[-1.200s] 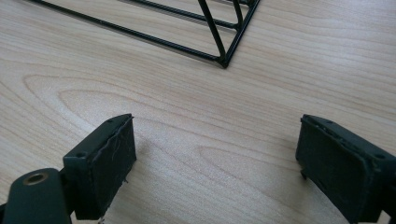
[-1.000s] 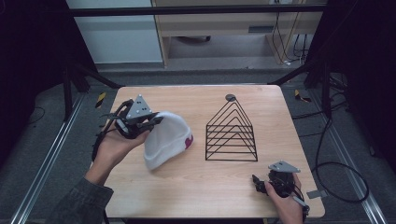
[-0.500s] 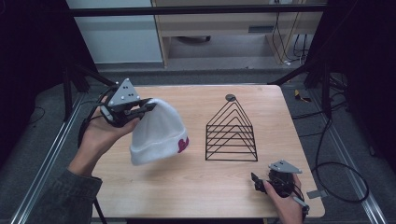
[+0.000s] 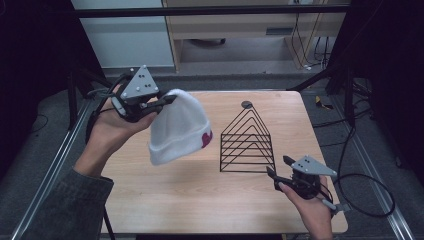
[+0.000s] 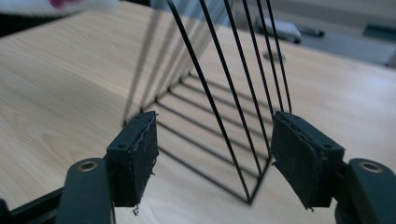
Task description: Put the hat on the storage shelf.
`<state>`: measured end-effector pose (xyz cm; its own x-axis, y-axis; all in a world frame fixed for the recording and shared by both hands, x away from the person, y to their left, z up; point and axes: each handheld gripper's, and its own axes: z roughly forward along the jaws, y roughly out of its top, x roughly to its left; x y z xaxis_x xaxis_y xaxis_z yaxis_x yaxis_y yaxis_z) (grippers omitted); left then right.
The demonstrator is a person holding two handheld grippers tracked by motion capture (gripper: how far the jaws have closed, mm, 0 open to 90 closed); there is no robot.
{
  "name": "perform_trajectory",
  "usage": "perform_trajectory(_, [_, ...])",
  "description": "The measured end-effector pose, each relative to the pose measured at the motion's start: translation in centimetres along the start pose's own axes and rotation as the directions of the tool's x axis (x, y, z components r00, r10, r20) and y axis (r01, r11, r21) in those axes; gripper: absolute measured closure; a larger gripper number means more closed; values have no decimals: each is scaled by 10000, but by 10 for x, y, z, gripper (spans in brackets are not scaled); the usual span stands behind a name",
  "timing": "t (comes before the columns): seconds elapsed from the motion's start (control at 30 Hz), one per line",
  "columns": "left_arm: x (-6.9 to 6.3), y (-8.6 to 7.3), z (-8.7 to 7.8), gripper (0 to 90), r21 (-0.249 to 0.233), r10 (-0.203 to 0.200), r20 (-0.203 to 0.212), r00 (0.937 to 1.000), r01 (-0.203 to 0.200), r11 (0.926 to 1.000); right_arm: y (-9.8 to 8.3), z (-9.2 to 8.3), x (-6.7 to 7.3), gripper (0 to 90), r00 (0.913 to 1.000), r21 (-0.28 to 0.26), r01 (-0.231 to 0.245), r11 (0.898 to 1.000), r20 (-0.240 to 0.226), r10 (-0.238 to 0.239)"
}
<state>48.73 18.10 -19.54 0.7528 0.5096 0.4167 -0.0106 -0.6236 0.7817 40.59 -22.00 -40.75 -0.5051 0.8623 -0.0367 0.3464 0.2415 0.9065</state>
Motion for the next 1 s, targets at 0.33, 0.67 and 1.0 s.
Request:
perform_trajectory(0.33, [9,14,18,818,-373,-111,520,9986,130,9992,75,11,11,388,9824,-517,1197,9915,-1379,-1258])
perform_trajectory(0.67, [18,30,30,818,-364,78,577,9983,-57,9993,115,40,10,424,9626,-374,1822,9826,-1968,-1860])
perform_trajectory(1.0, [16,47,36,819,-637,211,780,9967,-161,9978,146,59,7,456,9475,-417,2058,9777,-2414,-2097])
